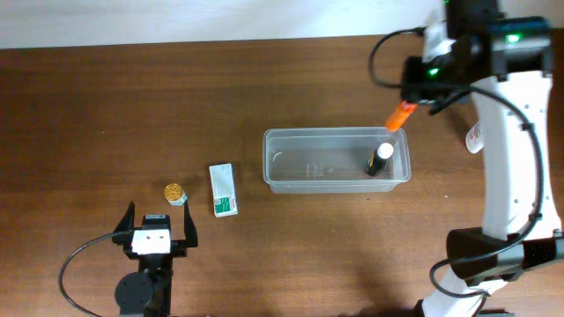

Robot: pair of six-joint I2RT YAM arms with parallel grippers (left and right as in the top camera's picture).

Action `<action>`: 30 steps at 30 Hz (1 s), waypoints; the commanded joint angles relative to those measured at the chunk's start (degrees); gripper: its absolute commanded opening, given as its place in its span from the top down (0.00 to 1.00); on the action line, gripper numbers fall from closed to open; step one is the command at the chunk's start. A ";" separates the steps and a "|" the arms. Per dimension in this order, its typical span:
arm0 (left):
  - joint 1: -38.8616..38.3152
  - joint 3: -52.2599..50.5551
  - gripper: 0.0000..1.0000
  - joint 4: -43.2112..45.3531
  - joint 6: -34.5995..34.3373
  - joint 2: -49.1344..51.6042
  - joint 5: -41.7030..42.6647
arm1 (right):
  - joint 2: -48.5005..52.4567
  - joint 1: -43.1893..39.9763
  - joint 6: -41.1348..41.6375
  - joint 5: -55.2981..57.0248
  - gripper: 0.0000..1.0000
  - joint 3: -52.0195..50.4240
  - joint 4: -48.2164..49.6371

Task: Pack container
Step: 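Lower the orange tube into the container beside the bottle, release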

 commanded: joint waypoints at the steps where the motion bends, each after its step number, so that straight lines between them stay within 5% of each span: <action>1: 0.24 -0.20 0.01 -0.09 0.74 -0.44 0.63 | -0.85 4.92 -0.74 4.07 0.77 -2.97 -0.68; 30: 0.24 -0.20 0.01 -0.09 0.74 -0.44 0.63 | -0.85 9.57 8.26 4.50 0.77 -36.44 25.51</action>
